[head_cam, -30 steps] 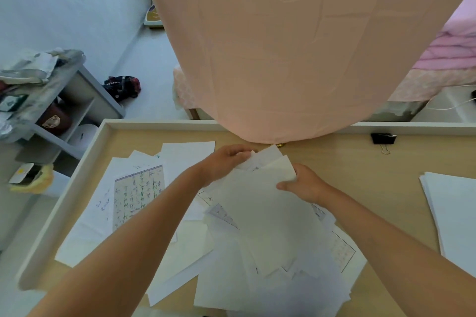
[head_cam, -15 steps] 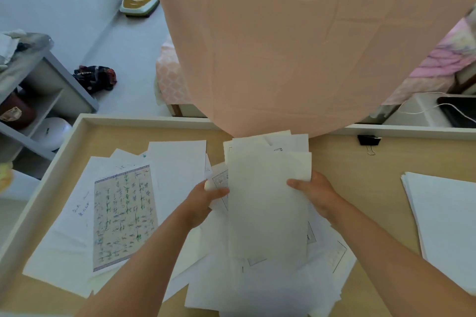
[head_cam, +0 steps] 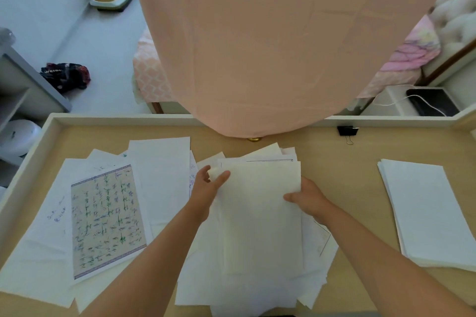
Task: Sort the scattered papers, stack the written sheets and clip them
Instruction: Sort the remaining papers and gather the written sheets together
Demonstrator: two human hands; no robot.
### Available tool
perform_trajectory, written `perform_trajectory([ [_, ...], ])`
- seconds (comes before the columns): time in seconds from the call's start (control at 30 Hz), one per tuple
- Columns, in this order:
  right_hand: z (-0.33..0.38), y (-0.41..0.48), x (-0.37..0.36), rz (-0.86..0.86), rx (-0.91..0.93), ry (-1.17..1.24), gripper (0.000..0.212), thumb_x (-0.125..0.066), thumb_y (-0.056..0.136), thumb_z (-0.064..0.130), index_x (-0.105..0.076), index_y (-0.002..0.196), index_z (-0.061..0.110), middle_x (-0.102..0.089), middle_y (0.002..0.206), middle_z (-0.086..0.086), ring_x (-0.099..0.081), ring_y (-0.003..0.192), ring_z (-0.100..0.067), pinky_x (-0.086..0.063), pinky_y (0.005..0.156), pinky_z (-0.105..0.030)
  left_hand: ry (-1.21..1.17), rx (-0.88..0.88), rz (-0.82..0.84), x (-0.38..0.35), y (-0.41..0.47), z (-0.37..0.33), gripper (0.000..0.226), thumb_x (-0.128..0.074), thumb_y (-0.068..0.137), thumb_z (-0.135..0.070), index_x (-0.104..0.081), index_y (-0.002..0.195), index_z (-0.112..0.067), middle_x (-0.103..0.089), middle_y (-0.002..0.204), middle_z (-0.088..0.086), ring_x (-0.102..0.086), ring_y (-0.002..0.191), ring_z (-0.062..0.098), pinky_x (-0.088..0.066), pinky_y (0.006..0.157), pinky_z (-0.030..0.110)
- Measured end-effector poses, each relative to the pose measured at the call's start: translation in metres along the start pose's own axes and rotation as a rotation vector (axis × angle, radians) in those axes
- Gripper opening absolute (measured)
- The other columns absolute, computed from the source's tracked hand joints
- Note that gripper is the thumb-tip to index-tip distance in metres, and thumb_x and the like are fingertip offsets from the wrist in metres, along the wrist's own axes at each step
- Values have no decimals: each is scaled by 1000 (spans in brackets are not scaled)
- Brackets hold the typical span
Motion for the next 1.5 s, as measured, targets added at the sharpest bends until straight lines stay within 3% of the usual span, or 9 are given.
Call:
perform_trajectory([
  [0.13,-9,-8,19,41,4,153,38,-67,85,-9,-67,117,11,-74,111,-6,-71,103,-24,-55,91,-39,-30,102,227,-8,-8,27,103,-90,64,-46,-35,147,-25,-56,141,-2,-59,123,20,-41,111,44],
  [0.27,-33,-9,25,28,-59,187,39,-74,84,3,-65,120,14,-74,114,-4,-70,106,-25,-54,96,-45,34,153,382,-38,-28,37,46,-74,87,-30,-59,128,-18,-72,119,-1,-68,110,21,-50,102,46],
  [0.4,-61,-4,10,24,-182,247,45,-75,83,4,-61,125,12,-71,118,-7,-68,108,-26,-52,98,-46,177,85,203,-47,-25,42,45,-73,87,-16,-55,127,-24,-68,118,0,-65,107,23,-56,90,44],
  [0.5,-74,-10,8,-38,-290,189,28,-67,88,1,-62,112,14,-70,107,-5,-67,93,-23,-54,75,-34,344,-23,34,-42,-22,41,47,-68,85,-6,-54,128,-22,-65,116,2,-64,103,23,-56,88,42],
  [0.63,-88,-15,8,12,-356,126,28,-66,88,1,-64,113,15,-70,108,-8,-67,89,-23,-55,66,-33,169,63,-84,-28,-20,49,32,-73,85,-10,-65,116,-12,-72,106,7,-71,92,26,-59,82,43],
  [0.77,-88,-10,12,-95,-222,72,37,-69,81,-5,-63,111,16,-69,108,-6,-66,92,-22,-55,76,-34,274,133,193,-53,-30,71,52,-69,86,-2,-50,132,-21,-66,119,6,-66,107,28,-57,91,44],
  [1.03,-44,-24,25,-176,43,144,41,-75,80,2,-62,116,16,-70,104,3,-68,96,-17,-53,77,-27,34,-83,-30,-63,-53,24,40,-60,87,2,-62,119,-23,-71,113,3,-68,102,25,-59,83,42],
  [1.27,33,-63,71,-266,358,174,29,-75,82,5,-69,106,18,-75,95,7,-72,85,-6,-55,69,-19,-79,-518,-87,-83,-110,-66,50,-76,81,-12,-57,126,-23,-70,116,-4,-68,105,14,-59,81,31],
  [1.5,15,-63,82,-165,351,157,46,-82,76,12,-63,117,19,-73,108,5,-71,99,-10,-59,75,-26,-41,-535,-186,-94,-122,-47,53,-80,80,-9,-53,121,-25,-69,112,-5,-69,96,4,-57,74,19],
])
Point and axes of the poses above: each hand's wrist, its own y-axis towards the middle knuckle, its own x-axis out of the back of the hand, z = x × y, the point moved 8 cm from there along y, towards the middle knuckle
